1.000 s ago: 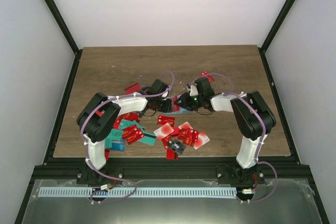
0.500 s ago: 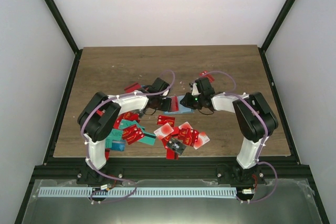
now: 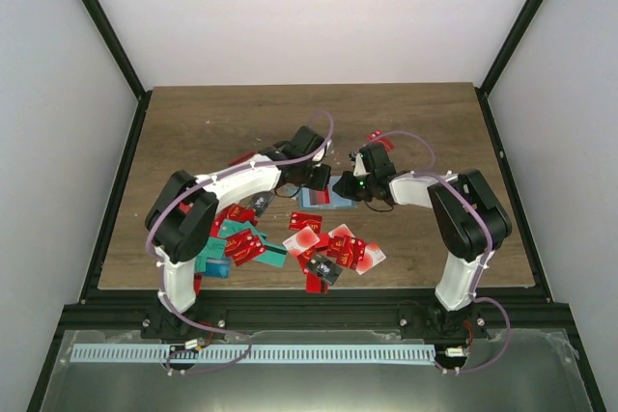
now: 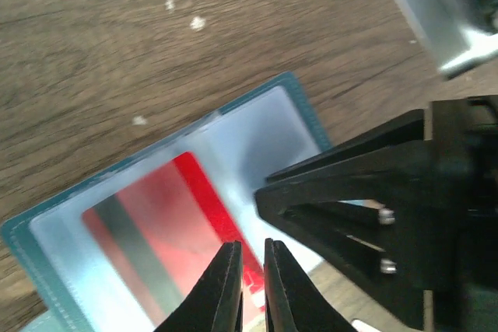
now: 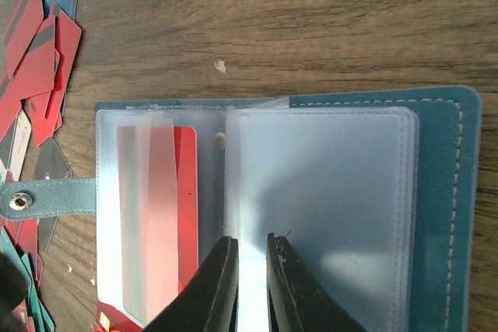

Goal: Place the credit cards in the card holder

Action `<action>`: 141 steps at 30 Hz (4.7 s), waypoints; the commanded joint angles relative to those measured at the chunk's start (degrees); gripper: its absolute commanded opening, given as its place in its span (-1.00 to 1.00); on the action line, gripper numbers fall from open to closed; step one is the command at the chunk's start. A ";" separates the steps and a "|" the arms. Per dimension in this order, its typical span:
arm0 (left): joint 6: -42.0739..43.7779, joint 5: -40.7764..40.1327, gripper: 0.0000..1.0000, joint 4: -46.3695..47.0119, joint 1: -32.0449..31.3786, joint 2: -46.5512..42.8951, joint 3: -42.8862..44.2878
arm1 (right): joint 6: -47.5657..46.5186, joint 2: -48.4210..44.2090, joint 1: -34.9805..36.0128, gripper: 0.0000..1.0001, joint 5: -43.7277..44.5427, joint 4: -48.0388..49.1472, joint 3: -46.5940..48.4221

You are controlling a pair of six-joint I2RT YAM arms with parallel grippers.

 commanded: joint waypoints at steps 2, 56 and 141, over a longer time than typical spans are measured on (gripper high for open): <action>-0.19 3.70 -0.77 -1.51 -0.30 2.93 3.72 | -0.65 0.76 -0.28 -0.74 0.48 -0.79 -0.62; 1.71 -6.74 -0.43 -15.82 -1.62 -14.05 -11.01 | -1.48 -1.20 -1.24 -0.99 -6.69 -1.86 0.96; -59.17 10.33 -0.23 54.07 -23.21 -22.38 -63.49 | 11.76 -33.52 21.48 -0.07 -3.38 -1.93 -31.02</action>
